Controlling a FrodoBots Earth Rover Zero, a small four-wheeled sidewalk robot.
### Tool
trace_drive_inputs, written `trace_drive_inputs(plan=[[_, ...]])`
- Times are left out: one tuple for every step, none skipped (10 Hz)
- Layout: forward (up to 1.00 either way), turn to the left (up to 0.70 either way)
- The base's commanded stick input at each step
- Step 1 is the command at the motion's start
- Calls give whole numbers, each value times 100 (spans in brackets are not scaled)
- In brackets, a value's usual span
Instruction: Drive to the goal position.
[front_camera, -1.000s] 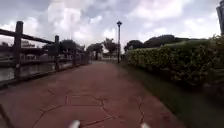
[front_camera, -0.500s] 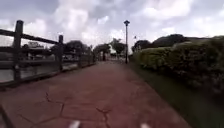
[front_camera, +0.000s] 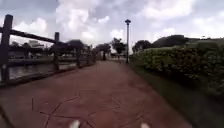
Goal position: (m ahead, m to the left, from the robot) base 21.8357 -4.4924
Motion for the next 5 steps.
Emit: trace_drive_inputs(plan=[[70, 0], [70, 0], [70, 0], [70, 0], [70, 0]])
